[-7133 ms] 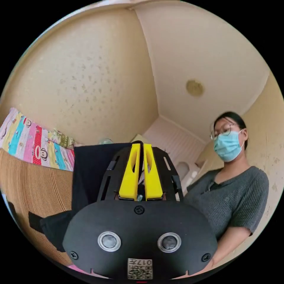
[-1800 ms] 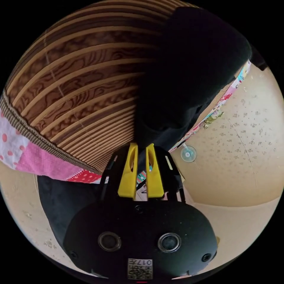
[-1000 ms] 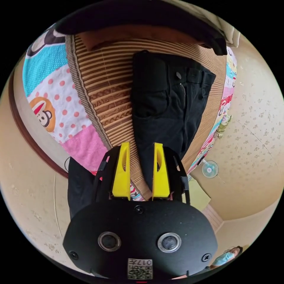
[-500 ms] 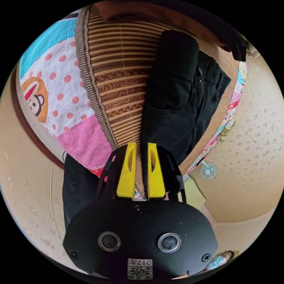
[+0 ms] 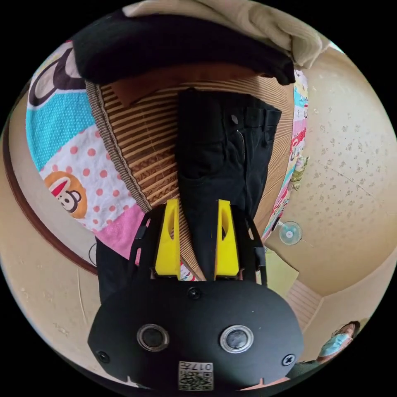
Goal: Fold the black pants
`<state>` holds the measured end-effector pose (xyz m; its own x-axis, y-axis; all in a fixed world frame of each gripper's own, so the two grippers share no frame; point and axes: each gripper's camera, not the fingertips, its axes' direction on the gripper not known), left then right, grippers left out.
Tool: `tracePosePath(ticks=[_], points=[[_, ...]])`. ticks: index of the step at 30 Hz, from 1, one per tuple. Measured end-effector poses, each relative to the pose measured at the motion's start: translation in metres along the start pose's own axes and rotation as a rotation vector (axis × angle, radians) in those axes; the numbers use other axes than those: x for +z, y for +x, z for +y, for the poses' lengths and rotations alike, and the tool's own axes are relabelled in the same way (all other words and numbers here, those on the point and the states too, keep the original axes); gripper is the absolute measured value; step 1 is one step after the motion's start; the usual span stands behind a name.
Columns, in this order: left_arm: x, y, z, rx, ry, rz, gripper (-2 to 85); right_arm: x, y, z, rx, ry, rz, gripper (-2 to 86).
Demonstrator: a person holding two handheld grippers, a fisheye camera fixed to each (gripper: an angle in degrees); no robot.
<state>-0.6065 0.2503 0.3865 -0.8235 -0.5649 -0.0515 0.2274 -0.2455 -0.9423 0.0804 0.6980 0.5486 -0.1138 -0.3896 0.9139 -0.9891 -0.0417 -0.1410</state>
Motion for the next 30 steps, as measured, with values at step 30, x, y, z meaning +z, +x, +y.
tracePosePath(ticks=[30], points=[[0.019, 0.024, 0.070, 0.084, 0.000, 0.067, 4.6, 0.140, 0.000, -0.047, -0.219, -0.090, 0.415, 2.7]])
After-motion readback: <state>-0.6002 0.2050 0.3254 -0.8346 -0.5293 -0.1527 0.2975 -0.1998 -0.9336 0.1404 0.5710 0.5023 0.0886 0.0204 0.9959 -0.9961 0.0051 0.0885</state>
